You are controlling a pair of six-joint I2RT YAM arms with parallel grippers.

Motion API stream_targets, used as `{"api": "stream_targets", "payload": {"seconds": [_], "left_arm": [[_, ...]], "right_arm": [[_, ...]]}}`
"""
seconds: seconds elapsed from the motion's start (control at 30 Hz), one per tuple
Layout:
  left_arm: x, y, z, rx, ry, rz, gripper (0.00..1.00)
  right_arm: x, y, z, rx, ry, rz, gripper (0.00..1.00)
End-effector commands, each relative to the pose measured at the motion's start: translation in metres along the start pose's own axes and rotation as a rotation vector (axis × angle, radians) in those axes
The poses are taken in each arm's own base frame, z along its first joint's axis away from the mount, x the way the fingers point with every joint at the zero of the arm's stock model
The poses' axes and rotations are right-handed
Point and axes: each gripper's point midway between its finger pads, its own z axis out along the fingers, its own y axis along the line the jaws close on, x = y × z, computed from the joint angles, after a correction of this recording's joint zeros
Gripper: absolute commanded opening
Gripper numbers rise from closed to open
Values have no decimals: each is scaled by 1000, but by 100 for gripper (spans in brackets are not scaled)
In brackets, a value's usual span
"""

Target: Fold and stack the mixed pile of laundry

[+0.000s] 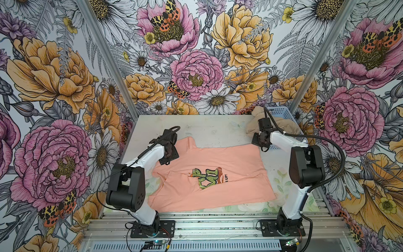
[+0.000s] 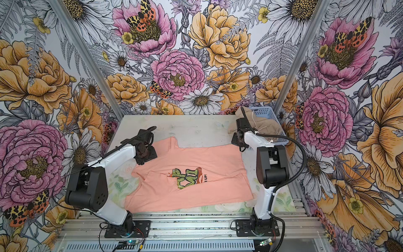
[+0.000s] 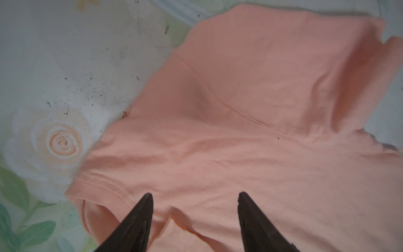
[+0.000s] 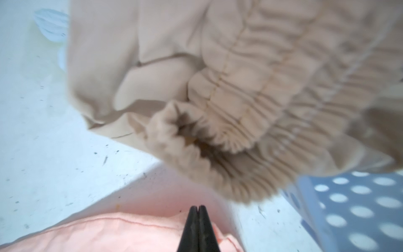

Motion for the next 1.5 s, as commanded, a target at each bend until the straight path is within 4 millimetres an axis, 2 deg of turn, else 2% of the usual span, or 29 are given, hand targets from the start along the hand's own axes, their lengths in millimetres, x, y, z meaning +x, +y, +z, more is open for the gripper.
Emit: {"api": "stream_targets", "payload": {"seconds": [0.0, 0.17, 0.3, 0.37, 0.43, 0.63, 0.77, 0.93, 1.07, 1.2, 1.3, 1.47], "left_arm": [[-22, -8, -8, 36, -52, -4, 64], [-47, -17, -8, 50, -77, 5, 64], [-67, -34, 1, 69, -78, 28, 65], [-75, -46, 7, 79, -76, 43, 65], [-81, -54, 23, 68, -62, 58, 65], [-110, -80, 51, 55, -81, 106, 65], [-113, -85, 82, 39, -26, 133, 64], [-111, -85, 100, 13, -7, 152, 62], [-111, -84, 110, 9, 6, 154, 53], [-109, -83, 113, 7, 17, 150, 29], [-108, -83, 103, 9, 4, 146, 12], [-111, -86, 68, 18, -66, 158, 4]], "right_arm": [[2, 0, -22, -27, -19, 7, 0], [21, 5, -40, -70, -10, -16, 0], [43, 12, -54, -91, 5, -54, 0], [54, 15, -62, -99, 10, -74, 0], [66, 19, -68, -102, 18, -95, 0], [97, 22, -78, -111, 57, -125, 0], [110, 20, -80, -111, 72, -127, 0], [112, 21, -83, -120, 68, -126, 0], [111, 24, -82, -123, 70, -133, 0], [109, 26, -83, -127, 67, -139, 0], [108, 25, -84, -123, 61, -138, 0], [107, 24, -84, -117, 57, -141, 0]]}}
